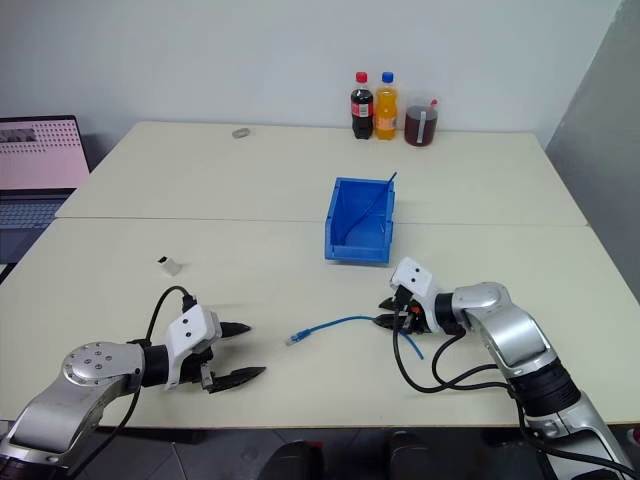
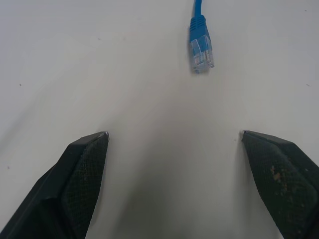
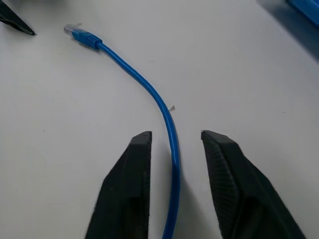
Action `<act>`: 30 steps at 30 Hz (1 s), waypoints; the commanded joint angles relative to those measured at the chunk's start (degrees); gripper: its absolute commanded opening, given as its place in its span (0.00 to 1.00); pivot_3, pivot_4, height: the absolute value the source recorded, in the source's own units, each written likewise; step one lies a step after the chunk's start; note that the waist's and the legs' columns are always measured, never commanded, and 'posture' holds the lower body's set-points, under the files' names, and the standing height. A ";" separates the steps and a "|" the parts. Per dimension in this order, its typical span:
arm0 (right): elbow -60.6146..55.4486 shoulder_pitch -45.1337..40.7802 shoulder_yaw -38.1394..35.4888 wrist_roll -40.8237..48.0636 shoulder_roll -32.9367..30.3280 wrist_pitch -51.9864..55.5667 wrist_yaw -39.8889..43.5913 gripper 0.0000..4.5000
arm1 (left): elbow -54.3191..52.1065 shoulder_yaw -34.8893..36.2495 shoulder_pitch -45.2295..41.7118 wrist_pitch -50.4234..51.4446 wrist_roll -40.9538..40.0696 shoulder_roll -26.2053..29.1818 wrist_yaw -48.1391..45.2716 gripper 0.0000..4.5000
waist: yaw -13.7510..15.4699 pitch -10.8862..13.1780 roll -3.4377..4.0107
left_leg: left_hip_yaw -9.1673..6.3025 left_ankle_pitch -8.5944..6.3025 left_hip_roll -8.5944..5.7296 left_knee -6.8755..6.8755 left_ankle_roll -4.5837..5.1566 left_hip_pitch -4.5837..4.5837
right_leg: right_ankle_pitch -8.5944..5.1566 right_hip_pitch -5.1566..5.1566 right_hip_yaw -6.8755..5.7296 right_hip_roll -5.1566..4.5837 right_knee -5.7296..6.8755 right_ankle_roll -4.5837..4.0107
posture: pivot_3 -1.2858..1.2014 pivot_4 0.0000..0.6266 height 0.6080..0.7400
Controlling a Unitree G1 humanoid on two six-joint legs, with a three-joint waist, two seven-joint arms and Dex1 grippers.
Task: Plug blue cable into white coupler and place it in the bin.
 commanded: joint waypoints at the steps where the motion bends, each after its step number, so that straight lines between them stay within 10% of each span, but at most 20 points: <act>1: -2.47 -0.76 0.27 -0.14 -2.41 -1.61 1.37 0.60 | 1.11 -0.75 -1.21 -0.20 0.42 -0.47 0.00 1.00 | 0.05 0.00 0.00 | -0.01 0.00 0.00 0.00 0.00 -0.01 | 0.00 0.00 -0.02 0.00 0.00 0.00 | 0.52 0.24 1.00; 8: -12.52 3.07 -1.40 2.43 -10.24 -8.45 7.27 0.99 | 1.16 -3.08 -4.39 1.50 0.74 -2.30 0.61 1.00 | 0.16 0.00 -0.01 | -0.02 0.00 -0.03 0.00 0.00 -0.05 | -0.01 0.00 -0.04 -0.02 -0.04 0.01 | 0.52 0.24 1.00; 23: -19.03 7.26 -2.08 2.87 -11.62 -8.38 2.56 0.99 | 1.14 -13.15 -10.17 5.00 7.53 -8.00 5.99 1.00 | 0.27 -0.06 -0.07 | -0.04 0.00 -0.08 0.03 0.00 0.00 | 0.00 0.08 -0.02 -0.02 -0.03 0.07 | 0.52 0.24 1.00; 30: -18.77 6.71 -2.28 3.23 -11.20 -8.39 1.51 1.00 | 0.33 -15.86 -9.05 5.70 9.69 -7.56 6.31 0.68 | 0.39 -0.13 -0.04 | -0.03 0.00 -0.11 0.05 0.00 0.04 | 0.00 0.13 -0.01 -0.04 -0.04 0.11 | 0.52 0.24 1.00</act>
